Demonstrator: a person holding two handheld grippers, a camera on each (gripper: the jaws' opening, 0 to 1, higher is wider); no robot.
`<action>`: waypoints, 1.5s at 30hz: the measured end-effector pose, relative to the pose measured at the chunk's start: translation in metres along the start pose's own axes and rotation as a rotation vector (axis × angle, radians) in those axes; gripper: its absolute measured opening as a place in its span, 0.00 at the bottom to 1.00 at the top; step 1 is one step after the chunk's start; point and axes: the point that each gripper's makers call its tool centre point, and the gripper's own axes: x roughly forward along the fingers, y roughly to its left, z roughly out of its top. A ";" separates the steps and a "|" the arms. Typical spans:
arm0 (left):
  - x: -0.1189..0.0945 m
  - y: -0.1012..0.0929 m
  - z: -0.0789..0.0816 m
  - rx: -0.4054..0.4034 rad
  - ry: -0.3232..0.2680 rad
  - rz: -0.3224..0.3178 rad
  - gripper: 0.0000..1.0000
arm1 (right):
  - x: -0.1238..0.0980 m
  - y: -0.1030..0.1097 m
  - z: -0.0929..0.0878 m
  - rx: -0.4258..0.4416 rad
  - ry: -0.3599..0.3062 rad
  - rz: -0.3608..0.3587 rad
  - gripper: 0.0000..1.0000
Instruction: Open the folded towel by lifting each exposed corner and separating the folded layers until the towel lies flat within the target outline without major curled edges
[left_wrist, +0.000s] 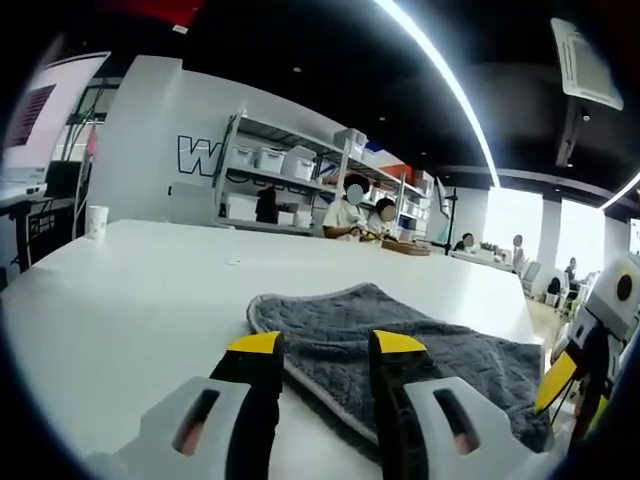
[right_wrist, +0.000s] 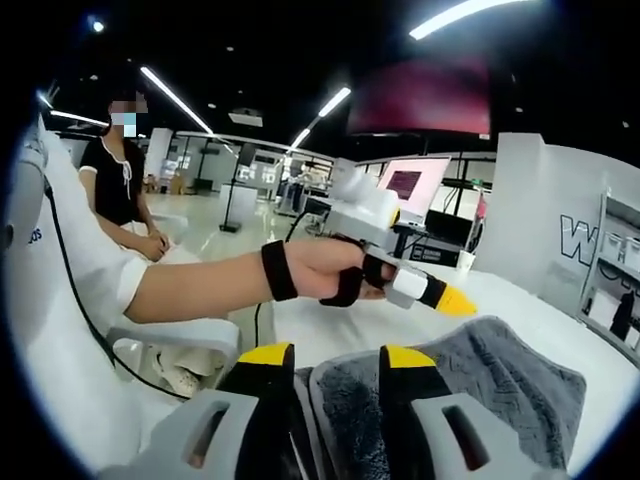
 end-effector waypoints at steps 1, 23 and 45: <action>0.001 -0.002 -0.001 0.003 0.007 -0.001 0.35 | 0.001 0.000 0.000 -0.003 0.001 -0.002 0.30; 0.018 0.006 -0.001 -0.039 0.032 0.015 0.35 | 0.013 -0.005 -0.009 -0.075 0.084 -0.044 0.33; 0.034 0.016 -0.008 -0.076 0.060 0.040 0.36 | 0.020 -0.007 -0.011 -0.126 0.123 -0.082 0.36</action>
